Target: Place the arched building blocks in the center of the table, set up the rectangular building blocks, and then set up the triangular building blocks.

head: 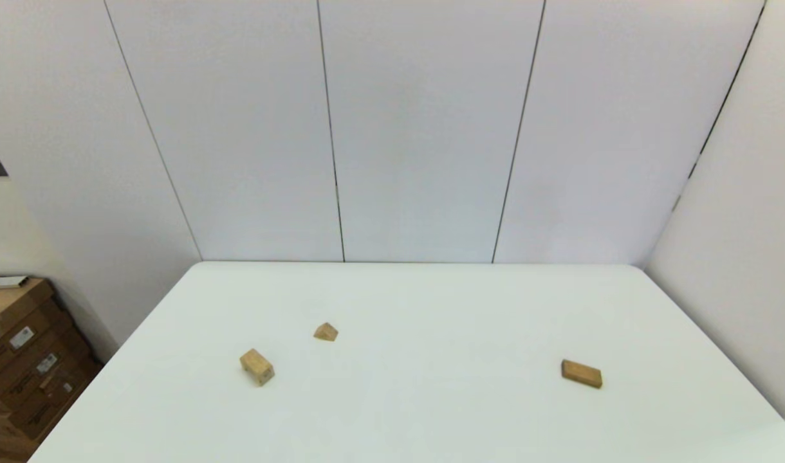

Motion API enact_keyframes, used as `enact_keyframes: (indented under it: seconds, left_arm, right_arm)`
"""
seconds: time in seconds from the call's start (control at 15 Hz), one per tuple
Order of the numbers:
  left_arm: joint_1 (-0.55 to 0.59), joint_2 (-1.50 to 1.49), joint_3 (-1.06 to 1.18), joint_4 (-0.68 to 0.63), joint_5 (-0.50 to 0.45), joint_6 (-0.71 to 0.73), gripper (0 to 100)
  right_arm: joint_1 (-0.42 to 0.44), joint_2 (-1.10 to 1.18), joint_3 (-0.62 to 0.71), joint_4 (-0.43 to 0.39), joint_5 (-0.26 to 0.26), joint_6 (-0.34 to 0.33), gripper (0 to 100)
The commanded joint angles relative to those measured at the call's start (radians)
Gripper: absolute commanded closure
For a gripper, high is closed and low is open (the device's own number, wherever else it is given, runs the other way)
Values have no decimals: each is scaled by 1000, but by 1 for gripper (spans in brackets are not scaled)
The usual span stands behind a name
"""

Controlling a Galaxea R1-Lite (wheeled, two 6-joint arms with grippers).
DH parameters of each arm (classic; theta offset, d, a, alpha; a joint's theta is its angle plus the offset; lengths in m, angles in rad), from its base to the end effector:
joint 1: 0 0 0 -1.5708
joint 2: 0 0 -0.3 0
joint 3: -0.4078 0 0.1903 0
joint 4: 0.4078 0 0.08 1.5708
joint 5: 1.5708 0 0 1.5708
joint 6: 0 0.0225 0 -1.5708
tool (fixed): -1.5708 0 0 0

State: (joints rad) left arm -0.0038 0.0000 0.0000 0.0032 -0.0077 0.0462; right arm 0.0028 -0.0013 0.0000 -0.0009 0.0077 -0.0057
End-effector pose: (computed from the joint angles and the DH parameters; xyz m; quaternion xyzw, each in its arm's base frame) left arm -0.0228 -0.0001 0.0751 0.0231 0.0015 -0.0058 0.9997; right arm -0.0229 0.0001 0.0755 -0.0029 -0.0011 0.0052 1.0000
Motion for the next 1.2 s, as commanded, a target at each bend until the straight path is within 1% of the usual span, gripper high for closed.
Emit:
enact_keyframes:
  seconds: [0.07,0.53,0.8,0.87,0.93,1.07,1.2]
  left_arm:
    - [1,2,0,0,-2,0,0]
    - [1,2,0,0,-6,12,0]
    - [1,0,-25,1,-5,-32,0]
    - [-1,77,-150,43,-25,-43,0]
    - [-1,229,-264,86,-40,-101,0]
    - [-1,594,-466,89,-51,-289,0]
    - [-8,900,-574,90,-71,-342,0]
  right_arm:
    - [0,0,0,-1,0,0,0]
    - [0,0,0,-1,0,0,0]
    - [0,0,0,-1,0,0,0]
    - [0,0,0,-1,0,0,0]
    - [0,0,0,-1,0,0,0]
    - [0,0,0,-1,0,0,0]
    - [0,0,0,-1,0,0,0]
